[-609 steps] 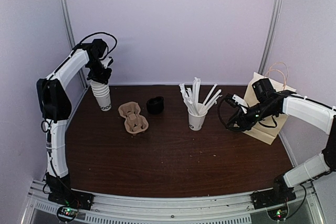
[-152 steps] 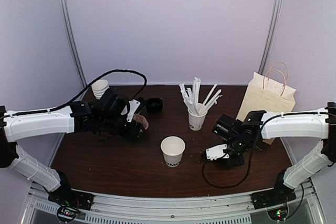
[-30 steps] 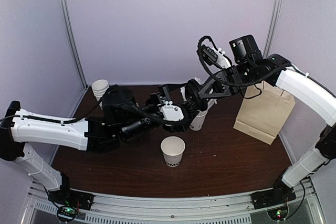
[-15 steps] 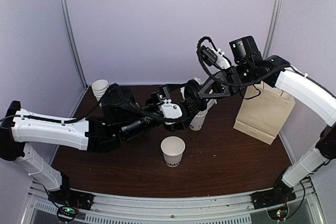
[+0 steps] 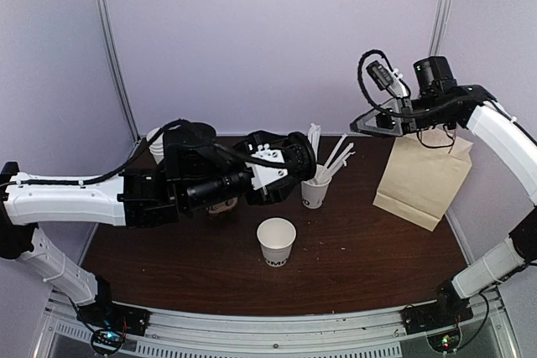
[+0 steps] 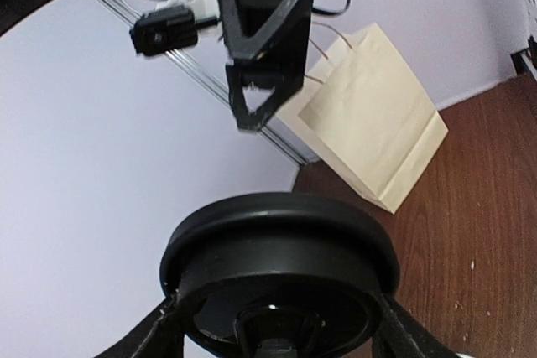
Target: Pack the takeout coffee
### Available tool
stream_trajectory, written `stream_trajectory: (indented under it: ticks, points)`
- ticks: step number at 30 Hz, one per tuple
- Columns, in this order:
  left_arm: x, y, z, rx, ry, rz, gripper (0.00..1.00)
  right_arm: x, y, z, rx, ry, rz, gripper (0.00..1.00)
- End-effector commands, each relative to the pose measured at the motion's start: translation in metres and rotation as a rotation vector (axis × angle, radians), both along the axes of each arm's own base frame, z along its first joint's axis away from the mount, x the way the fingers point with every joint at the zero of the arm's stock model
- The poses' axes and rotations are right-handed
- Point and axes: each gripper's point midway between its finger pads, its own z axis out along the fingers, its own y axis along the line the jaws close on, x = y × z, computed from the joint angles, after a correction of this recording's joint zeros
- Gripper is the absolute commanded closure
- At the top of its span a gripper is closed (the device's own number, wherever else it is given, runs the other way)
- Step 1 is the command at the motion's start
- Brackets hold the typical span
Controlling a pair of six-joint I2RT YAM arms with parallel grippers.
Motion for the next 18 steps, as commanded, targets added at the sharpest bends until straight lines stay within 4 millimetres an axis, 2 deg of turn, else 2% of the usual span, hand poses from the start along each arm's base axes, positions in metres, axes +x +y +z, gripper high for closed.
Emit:
stream_trajectory:
  ticks: [1, 6, 8, 12, 18]
  points:
    - [0.005, 0.030, -0.029, 0.184, 0.221, 0.057, 0.32, -0.003, -0.039, -0.040, -0.231, -0.226, -0.147, 0.38]
    - [0.010, 0.050, -0.086, 0.427, 0.377, 0.124, 0.32, -0.002, -0.052, -0.096, -0.380, -0.262, -0.149, 0.38]
    - [0.007, 0.053, -0.100, 0.496, 0.430, 0.116, 0.31, -0.003, -0.056, -0.112, -0.426, -0.265, -0.144, 0.37]
    - [0.013, 0.058, -0.116, 0.598, 0.508, 0.151, 0.29, -0.004, -0.061, -0.136, -0.508, -0.298, -0.140, 0.36]
    - [0.014, 0.060, -0.137, 0.761, 0.633, 0.157, 0.32, -0.012, -0.056, -0.157, -0.526, -0.283, -0.110, 0.37]
